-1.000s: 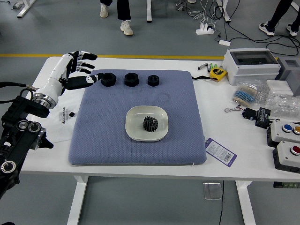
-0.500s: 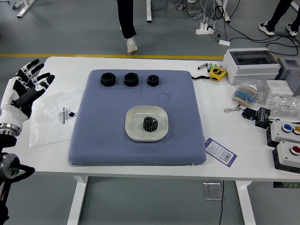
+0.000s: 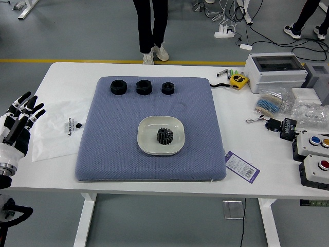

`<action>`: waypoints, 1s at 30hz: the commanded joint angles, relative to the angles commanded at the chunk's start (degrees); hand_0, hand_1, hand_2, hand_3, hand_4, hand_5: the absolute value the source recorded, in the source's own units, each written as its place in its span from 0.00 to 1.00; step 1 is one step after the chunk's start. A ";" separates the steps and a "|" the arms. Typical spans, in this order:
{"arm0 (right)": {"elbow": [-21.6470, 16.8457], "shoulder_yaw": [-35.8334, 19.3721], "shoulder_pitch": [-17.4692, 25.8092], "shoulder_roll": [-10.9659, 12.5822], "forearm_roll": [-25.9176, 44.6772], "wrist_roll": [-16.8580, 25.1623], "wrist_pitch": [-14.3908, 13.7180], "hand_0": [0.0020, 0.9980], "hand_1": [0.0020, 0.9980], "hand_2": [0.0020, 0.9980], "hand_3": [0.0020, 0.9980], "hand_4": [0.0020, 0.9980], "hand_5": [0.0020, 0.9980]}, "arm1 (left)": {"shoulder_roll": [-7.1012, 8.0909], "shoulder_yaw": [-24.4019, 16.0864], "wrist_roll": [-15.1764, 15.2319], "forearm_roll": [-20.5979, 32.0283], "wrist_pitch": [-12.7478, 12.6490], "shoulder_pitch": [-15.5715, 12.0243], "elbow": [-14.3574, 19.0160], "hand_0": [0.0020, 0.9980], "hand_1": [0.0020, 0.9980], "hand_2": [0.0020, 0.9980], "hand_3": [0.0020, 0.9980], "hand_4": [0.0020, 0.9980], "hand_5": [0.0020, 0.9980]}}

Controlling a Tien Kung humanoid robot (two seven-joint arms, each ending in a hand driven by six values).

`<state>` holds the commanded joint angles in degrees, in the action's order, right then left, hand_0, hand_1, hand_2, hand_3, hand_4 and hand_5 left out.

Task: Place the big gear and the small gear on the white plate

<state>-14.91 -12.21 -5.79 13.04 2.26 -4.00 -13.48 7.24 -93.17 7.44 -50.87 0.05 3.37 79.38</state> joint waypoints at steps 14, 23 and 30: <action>0.01 0.10 -0.06 -0.03 0.22 0.01 -0.03 0.68 0.66 0.74 0.58 0.80 0.72 | -0.21 0.47 -1.58 0.97 2.11 0.43 0.29 0.78 0.78 0.84 0.80 0.88 0.76; 0.01 0.07 0.01 -0.07 0.21 0.01 -0.06 0.68 0.66 0.74 0.58 0.80 0.72 | -0.29 0.66 -4.06 -0.96 3.51 0.27 0.06 0.78 0.79 0.84 0.80 0.89 0.86; 0.01 0.03 0.22 -0.12 0.21 0.01 -0.12 0.68 0.66 0.74 0.58 0.80 0.72 | -0.18 0.96 -4.89 -1.94 4.02 0.24 0.20 0.80 0.79 0.84 0.81 0.90 0.92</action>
<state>-14.90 -12.18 -5.57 12.92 2.47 -3.99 -13.60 7.06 -92.22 2.55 -52.81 4.07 3.61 79.59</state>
